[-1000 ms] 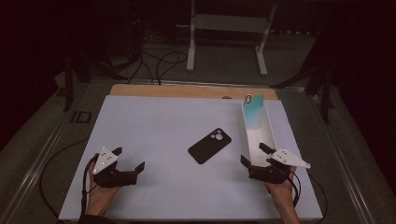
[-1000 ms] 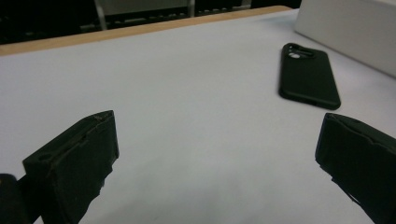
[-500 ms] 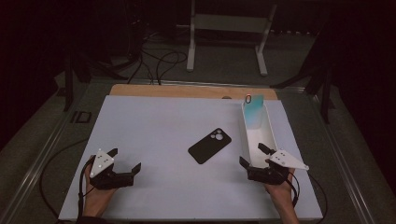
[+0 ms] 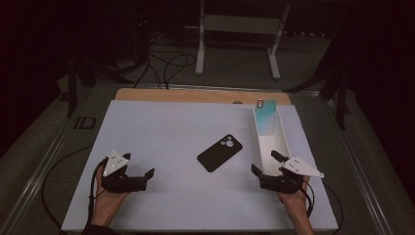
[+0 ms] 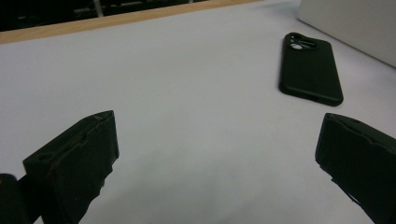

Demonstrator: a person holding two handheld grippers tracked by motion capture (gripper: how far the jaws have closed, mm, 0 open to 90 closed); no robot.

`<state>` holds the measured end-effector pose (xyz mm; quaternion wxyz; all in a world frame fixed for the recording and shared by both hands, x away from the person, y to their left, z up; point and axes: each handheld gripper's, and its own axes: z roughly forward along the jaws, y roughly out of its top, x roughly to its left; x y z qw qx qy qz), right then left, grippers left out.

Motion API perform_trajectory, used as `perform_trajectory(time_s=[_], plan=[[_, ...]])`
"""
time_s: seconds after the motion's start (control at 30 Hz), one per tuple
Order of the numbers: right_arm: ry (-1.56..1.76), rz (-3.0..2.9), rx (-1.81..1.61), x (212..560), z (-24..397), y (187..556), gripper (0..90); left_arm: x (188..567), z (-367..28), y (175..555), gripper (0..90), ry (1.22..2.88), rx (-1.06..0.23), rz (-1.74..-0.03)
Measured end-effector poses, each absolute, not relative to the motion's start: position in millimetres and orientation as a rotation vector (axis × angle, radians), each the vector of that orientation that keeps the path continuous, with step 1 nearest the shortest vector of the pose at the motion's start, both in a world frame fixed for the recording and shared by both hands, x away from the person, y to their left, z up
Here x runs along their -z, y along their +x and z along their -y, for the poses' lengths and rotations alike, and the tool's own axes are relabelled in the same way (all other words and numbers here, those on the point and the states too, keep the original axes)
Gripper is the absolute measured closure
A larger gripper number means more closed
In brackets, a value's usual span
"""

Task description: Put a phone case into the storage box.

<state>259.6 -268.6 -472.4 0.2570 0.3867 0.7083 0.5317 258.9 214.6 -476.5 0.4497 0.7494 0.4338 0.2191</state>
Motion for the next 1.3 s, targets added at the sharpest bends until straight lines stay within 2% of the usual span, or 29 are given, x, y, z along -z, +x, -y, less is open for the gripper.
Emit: perform_trajectory(time_s=[0.57,1.3], plan=[[1.051,-1.903,-1.446,471,271,259,8.9,455,-166,293,0.1,1.976,-0.527,-0.968],[1.061,-1.906,-1.443,470,273,259,9.0,460,-111,339,0.1,2.110,-0.418,-0.939]])
